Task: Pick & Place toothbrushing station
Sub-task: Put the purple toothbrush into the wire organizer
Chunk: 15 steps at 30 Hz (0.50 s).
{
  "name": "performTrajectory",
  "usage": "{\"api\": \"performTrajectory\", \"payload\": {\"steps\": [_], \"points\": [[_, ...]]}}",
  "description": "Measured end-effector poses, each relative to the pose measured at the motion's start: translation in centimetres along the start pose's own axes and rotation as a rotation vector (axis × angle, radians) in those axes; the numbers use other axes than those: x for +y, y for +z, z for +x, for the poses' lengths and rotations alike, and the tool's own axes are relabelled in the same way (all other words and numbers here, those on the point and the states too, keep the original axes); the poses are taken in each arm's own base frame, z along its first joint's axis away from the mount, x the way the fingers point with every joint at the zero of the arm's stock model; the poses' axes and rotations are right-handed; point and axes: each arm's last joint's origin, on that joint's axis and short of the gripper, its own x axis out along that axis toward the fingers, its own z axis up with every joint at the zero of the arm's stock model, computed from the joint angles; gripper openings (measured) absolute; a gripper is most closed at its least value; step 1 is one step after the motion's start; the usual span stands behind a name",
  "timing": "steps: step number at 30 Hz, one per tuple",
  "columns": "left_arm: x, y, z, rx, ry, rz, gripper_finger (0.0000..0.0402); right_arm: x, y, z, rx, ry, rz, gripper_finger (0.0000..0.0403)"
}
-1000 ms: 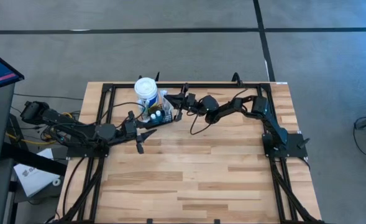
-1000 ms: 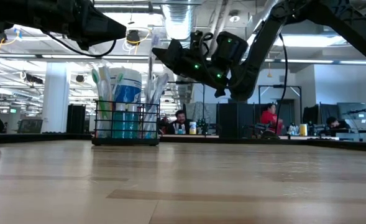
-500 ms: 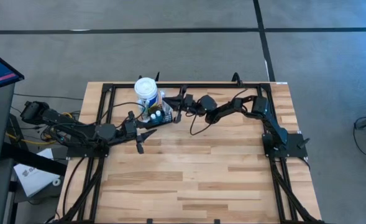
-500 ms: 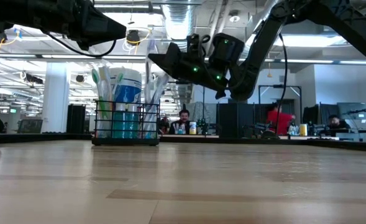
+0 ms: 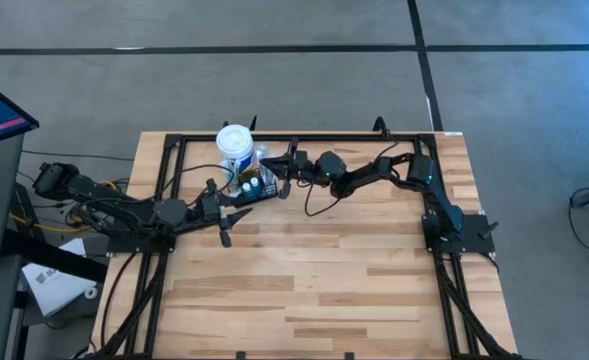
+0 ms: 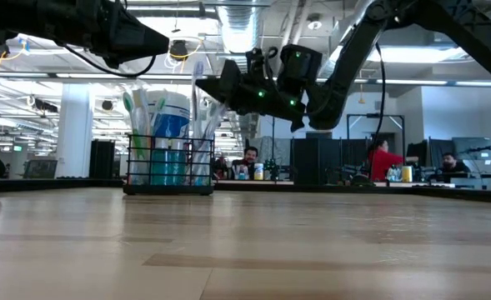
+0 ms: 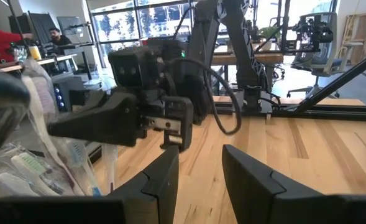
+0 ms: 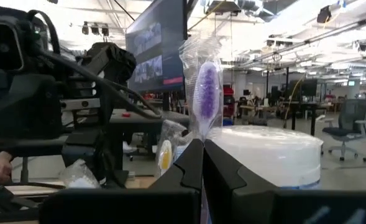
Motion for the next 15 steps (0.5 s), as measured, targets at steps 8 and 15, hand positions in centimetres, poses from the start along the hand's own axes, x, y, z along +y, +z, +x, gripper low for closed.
{"api": "performTrajectory", "payload": {"steps": [8,15], "points": [[0.0,0.0,0.0,0.001,0.0,0.001,0.0117,0.4,2.6,0.6,0.158,0.005,-0.038,0.0],[0.0,0.0,0.0,0.001,0.0,0.001,0.0117,0.7,4.2,0.6,0.241,0.012,-0.045,0.0]]}}
